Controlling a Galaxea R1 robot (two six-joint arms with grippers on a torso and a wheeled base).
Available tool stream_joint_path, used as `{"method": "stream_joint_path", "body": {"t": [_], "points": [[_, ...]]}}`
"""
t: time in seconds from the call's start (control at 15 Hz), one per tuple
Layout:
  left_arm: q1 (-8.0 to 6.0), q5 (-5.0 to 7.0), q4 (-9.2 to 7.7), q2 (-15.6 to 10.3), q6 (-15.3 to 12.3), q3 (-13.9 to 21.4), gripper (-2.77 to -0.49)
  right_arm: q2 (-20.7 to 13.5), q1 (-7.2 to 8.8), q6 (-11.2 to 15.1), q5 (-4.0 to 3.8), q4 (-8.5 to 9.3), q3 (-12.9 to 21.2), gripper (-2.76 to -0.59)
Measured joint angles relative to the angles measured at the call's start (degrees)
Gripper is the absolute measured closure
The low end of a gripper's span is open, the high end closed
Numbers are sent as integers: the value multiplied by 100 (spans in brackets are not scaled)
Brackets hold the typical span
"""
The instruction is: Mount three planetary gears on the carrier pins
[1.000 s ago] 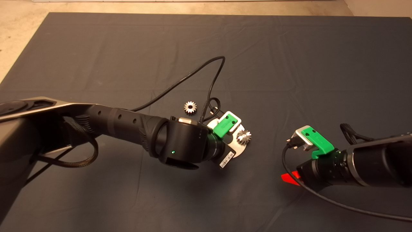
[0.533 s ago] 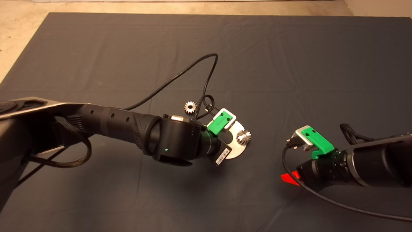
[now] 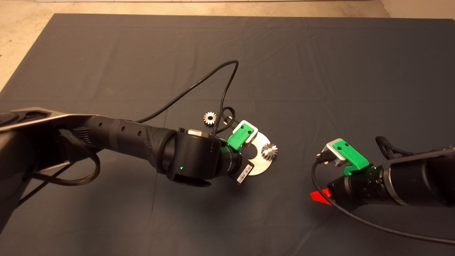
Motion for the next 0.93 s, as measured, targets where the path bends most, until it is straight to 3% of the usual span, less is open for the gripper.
{"method": "stream_joint_path", "body": {"t": [0.47,0.8,0.93], "points": [[0,9,0,0,-131,32,-77,-1,0,0,-2,0,0,-202],[0,-124,0,43,-160,32,-77,-2,0,0,-2,0,0,-202],[0,-122,0,45,-160,32,-77,-2,0,0,-2,0,0,-202]]}}
